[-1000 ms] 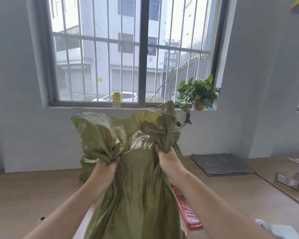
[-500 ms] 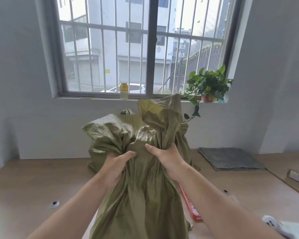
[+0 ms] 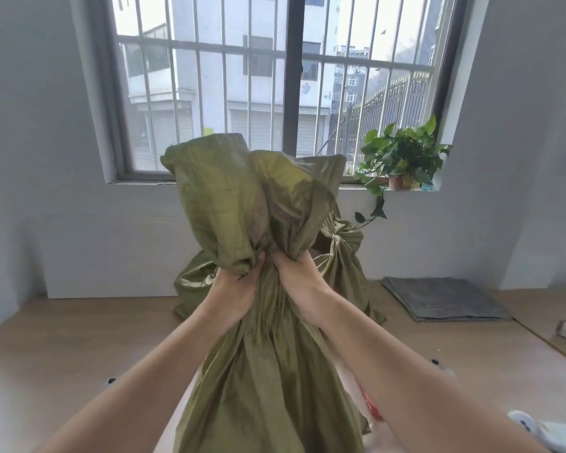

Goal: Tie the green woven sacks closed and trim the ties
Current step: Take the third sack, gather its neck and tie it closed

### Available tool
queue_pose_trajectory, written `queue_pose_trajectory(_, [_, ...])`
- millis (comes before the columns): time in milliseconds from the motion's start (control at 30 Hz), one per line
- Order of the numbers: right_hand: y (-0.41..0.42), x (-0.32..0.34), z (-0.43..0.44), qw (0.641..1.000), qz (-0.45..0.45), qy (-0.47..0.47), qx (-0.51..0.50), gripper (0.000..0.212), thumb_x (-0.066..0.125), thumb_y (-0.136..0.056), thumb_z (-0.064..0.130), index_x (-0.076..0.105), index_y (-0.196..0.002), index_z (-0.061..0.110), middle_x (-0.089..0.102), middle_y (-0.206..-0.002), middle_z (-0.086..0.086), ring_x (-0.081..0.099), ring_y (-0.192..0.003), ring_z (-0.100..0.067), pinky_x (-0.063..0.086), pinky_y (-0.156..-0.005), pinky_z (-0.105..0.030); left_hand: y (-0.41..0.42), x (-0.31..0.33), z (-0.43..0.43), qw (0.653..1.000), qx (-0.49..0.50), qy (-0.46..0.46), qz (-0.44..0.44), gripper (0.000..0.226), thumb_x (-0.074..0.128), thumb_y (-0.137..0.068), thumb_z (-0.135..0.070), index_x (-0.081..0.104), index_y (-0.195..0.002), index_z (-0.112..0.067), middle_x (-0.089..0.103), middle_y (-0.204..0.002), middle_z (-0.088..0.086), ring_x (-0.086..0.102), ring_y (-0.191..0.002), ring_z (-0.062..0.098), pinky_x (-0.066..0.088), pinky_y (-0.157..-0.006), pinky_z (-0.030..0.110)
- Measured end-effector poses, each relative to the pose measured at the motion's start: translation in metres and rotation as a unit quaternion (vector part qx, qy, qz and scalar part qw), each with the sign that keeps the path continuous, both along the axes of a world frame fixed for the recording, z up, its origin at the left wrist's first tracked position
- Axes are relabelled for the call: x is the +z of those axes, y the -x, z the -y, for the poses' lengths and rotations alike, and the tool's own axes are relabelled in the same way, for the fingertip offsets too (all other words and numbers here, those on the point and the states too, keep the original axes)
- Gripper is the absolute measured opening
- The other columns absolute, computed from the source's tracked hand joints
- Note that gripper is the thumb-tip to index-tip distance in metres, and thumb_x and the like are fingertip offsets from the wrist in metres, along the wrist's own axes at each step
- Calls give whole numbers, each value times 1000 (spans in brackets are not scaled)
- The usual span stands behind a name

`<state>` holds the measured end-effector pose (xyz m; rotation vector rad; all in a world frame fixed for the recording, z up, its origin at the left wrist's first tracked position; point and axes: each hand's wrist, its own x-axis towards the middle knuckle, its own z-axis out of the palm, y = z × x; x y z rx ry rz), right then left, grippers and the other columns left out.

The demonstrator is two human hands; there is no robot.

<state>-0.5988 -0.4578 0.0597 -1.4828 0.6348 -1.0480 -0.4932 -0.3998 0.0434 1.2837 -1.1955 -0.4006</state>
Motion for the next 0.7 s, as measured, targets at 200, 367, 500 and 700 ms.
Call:
queue_pose_trajectory(200, [0, -23, -9, 997, -48, -31, 52, 72, 94, -74, 27, 60, -136, 18, 73, -116, 11, 65, -106, 4, 48, -96, -14, -7, -17, 2, 988, -95, -94, 72, 41, 59, -97, -18, 58, -138, -15, 60, -141, 2, 52, -139, 24, 43, -114, 34])
queue_pose_trajectory(367, [-13, -17, -13, 997, -8, -71, -2, 53, 87, -81, 29, 55, -123, 36, 65, -105, 20, 58, -96, 1, 44, -93, -22, -7, -25, 7, 961, -127, -135, 205, 90, 74, -77, -22, 31, -156, -14, 45, -152, 4, 38, -147, 16, 38, -119, 33])
queue_pose_trajectory(500, [-22, -10, -14, 995, -38, -96, -10, 28, 71, -89, 42, 64, -116, 36, 74, -110, 9, 68, -108, -17, 54, -101, -37, -5, -53, 2, 990, -113, -66, 52, 109, 87, -72, -1, 15, -148, -29, 56, -136, -2, 60, -127, 8, 54, -97, 22])
queue_pose_trajectory(700, [-28, -15, -18, 995, -44, -84, -37, 21, 61, -92, 31, 69, -109, 22, 72, -78, 3, 68, -77, -22, 56, -75, -34, 17, -77, 2, 995, -63, -16, -73, 126, 89, -67, 11, 7, -149, -38, 59, -132, 6, 68, -106, -1, 59, -81, 23])
